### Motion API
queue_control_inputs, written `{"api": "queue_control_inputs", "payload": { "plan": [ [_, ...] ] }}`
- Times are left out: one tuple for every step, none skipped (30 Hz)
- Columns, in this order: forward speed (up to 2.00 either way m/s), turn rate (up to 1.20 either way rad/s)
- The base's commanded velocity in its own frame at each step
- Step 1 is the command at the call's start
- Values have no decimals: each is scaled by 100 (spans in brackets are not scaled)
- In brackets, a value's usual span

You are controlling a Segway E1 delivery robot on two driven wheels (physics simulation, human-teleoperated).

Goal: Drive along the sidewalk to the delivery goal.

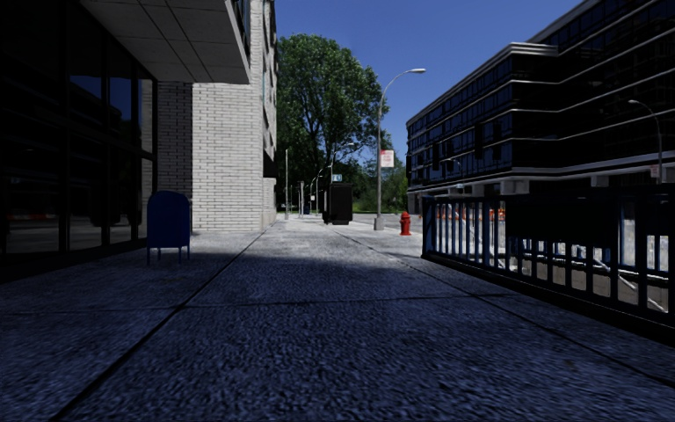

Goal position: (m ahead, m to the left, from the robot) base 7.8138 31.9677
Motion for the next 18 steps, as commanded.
{"api": "queue_control_inputs", "payload": {
  "plan": [
    [200, 0],
    [200, 0],
    [200, 0],
    [200, 0],
    [200, 0],
    [200, 0],
    [200, 37],
    [200, 37],
    [200, 90],
    [200, 120],
    [200, 120],
    [200, 120],
    [200, 41],
    [200, 41],
    [200, 18],
    [200, 4],
    [200, 0],
    [200, 0]
  ]
}}
